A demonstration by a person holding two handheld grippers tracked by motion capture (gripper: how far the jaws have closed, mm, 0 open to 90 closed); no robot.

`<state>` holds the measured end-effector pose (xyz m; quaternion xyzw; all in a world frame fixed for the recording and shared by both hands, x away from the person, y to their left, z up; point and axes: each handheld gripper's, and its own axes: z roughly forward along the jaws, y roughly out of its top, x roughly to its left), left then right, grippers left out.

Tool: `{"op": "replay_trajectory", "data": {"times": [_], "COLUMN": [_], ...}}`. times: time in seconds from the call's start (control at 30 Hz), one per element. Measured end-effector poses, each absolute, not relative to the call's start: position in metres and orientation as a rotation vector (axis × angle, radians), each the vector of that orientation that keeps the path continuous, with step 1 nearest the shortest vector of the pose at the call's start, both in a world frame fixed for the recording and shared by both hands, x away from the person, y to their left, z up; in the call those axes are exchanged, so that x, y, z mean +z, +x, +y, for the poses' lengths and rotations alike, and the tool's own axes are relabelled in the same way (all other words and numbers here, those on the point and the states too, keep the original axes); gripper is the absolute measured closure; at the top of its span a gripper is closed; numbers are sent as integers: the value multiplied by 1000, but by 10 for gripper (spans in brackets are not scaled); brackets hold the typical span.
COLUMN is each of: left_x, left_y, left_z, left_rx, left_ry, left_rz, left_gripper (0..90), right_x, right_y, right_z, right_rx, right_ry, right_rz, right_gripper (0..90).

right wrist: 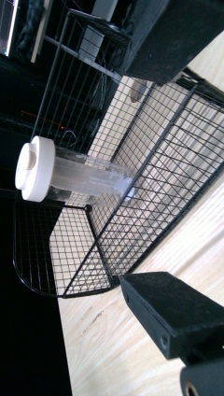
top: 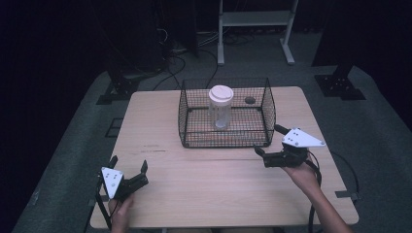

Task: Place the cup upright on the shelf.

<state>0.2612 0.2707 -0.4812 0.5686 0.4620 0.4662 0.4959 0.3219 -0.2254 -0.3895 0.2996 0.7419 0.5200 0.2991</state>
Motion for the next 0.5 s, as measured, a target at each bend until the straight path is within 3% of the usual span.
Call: {"op": "replay_trajectory", "data": {"times": [0.5], "left_x": [-481], "left_y": [261], "left_z": [271], "left_rx": [1130], "left_ry": [1378], "left_rz": [1120], "left_gripper": [0], "right_x": [-403], "right_y": [303], "right_z": [-246], "right_rx": [1383], "right_ry": [844], "right_rz": [1925], "right_gripper": [15]}}
